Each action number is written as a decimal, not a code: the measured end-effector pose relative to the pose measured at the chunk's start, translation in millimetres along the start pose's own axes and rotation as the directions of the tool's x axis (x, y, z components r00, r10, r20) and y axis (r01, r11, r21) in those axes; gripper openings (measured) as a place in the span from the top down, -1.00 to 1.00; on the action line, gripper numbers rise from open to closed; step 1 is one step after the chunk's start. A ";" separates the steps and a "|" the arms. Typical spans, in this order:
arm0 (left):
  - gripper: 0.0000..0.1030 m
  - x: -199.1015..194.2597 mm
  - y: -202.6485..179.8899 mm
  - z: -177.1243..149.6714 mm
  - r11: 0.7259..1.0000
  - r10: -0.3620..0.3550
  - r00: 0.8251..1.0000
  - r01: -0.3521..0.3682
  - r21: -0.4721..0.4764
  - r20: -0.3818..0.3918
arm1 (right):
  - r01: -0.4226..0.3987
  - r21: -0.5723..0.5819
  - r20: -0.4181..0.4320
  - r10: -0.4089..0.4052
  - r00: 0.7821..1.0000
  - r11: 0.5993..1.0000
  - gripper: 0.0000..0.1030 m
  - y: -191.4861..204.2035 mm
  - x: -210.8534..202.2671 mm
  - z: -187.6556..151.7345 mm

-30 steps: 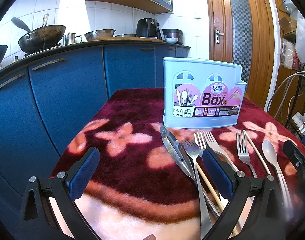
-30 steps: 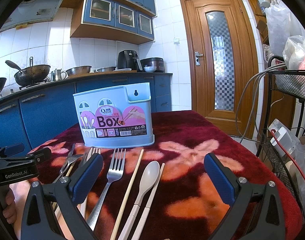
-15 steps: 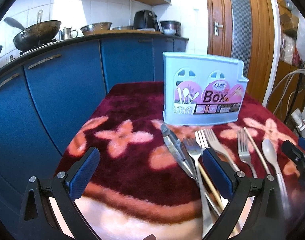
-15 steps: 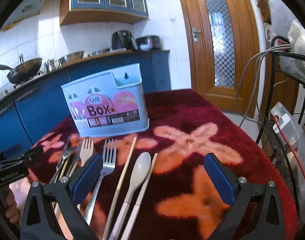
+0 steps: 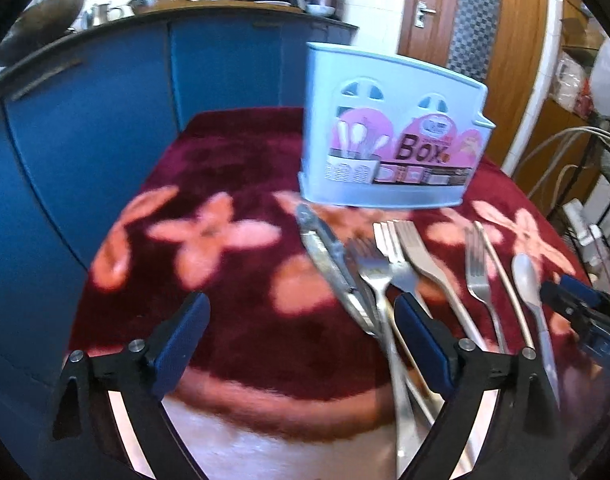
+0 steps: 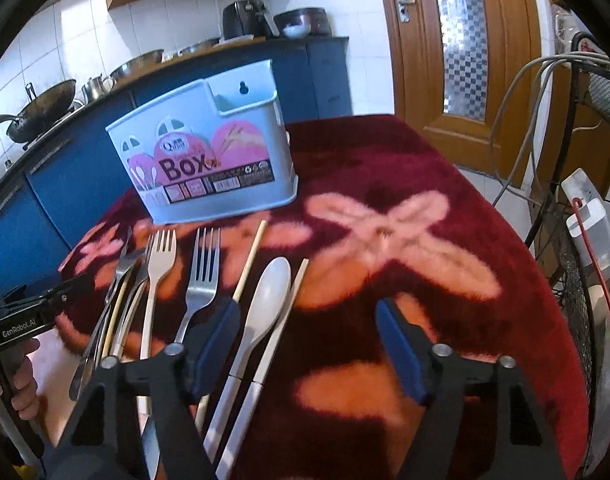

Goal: Organize utensils
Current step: 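Lower the left tool to a silver knife while the right tool lowers to the white spoon, then close the left tool on the silver knife while the right tool closes on the white spoon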

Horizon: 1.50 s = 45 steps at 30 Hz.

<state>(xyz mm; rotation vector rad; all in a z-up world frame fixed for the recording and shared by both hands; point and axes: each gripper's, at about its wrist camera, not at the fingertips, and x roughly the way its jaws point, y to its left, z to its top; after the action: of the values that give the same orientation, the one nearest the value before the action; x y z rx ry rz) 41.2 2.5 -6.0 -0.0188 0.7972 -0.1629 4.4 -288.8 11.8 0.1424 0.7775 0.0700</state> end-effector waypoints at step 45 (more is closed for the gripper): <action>0.90 19.7 16.0 9.9 0.976 -0.205 0.975 0.198 -0.091 -0.082 | -0.091 -0.086 -0.050 0.087 0.995 0.992 0.88 10.4 12.7 20.6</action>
<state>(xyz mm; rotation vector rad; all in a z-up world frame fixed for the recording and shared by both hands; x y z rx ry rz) 63.9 14.9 -14.4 -0.1720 0.8920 -0.3248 27.8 -279.2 19.1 0.0917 0.8126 0.1924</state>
